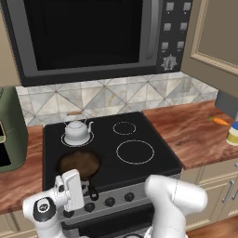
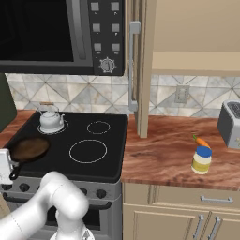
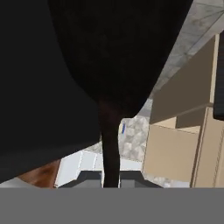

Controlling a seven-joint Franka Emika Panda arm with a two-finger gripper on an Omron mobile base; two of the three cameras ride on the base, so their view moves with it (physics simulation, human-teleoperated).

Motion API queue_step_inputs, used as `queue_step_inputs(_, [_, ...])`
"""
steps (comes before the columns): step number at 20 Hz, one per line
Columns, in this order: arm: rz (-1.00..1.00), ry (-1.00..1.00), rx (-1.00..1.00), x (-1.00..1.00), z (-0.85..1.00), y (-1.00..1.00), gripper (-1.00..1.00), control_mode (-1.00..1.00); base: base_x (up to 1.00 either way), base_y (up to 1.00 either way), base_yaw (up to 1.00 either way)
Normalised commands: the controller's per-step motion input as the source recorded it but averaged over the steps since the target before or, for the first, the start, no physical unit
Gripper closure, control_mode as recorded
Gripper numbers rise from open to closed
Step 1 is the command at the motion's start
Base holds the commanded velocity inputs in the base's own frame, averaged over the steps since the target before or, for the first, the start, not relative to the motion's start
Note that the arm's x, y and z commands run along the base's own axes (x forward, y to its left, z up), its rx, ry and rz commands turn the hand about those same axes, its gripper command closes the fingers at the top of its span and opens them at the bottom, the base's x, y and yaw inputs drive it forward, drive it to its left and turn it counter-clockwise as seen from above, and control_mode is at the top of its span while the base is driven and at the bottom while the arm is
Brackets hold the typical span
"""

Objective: Pick the pan from the cabinet and place it on the stove. Then turn on the stove burner for the pan.

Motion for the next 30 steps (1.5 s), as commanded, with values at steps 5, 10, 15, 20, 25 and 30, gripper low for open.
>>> queue_step_inputs(5, [0.14,0.00,0.05,0.19,-0.21,0.01,-1.00,-1.00,0.00,0.00,0.00])
queue_step_inputs(10, [0.10,0.00,0.06,0.22,-0.19,0.07,-1.00,-1.00,0.00,0.00,0.00])
queue_step_inputs(15, [0.09,0.00,0.07,0.16,-0.18,0.00,-1.00,-1.00,0.00,0.00,0.00])
queue_step_inputs(20, [0.07,0.00,0.06,0.05,-0.14,0.05,-1.00,-1.00,0.00,0.00,0.00])
queue_step_inputs(25, [0.05,0.00,0.04,-0.01,-0.06,0.27,-1.00,-1.00,0.00,0.00,0.00])
queue_step_inputs(30, [0.03,0.00,0.00,-0.27,0.00,0.40,-1.00,-1.00,0.00,0.00,0.00])
